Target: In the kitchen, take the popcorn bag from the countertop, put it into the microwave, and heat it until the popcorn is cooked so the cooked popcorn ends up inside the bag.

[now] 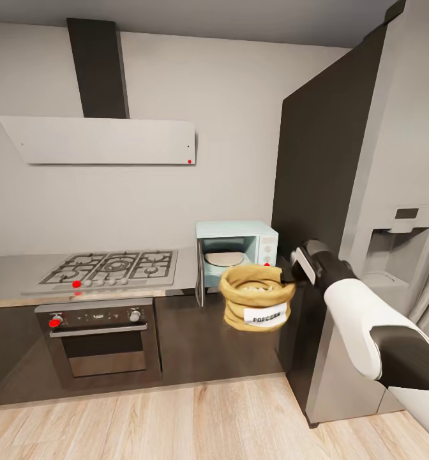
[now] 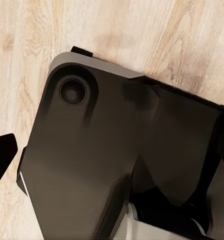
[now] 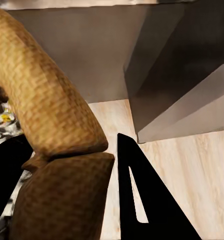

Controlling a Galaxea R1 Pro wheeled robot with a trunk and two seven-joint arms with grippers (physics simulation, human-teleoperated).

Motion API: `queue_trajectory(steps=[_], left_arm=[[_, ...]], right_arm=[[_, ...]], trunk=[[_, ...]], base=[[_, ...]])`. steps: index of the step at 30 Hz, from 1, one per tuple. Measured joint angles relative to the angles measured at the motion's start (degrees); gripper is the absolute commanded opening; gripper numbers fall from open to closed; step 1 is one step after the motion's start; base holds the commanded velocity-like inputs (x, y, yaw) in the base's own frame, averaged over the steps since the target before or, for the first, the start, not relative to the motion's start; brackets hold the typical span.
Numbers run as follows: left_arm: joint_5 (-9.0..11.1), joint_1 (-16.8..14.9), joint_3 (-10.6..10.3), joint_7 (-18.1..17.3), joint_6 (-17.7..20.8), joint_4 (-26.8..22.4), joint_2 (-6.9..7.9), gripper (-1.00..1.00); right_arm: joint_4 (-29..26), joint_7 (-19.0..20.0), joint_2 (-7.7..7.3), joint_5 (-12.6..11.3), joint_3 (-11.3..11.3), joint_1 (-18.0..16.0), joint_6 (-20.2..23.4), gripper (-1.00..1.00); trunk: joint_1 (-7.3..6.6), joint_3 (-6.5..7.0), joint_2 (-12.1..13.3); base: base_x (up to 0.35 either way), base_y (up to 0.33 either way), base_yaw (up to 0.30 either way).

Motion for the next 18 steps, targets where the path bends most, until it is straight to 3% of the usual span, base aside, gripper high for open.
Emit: queue_trajectory(steps=[5, 18], left_arm=[[0.0, 0.0, 0.0, 0.0, 0.0, 0.0, 0.00, 1.00], [0.0, 0.0, 0.0, -0.1, 0.0, 0.0, 0.00, 1.00]], right_arm=[[-2.7, -1.7, 0.09, -0.3, 0.0, -0.1, 0.0, -1.00], [-2.2, -1.7, 0.56, -0.9, -0.2, -1.0, 0.0, -1.00]], trunk=[[0.00, 0.00, 0.0], [0.00, 0.00, 0.0]], base=[[0.000, 0.000, 0.000], [0.000, 0.000, 0.000]])
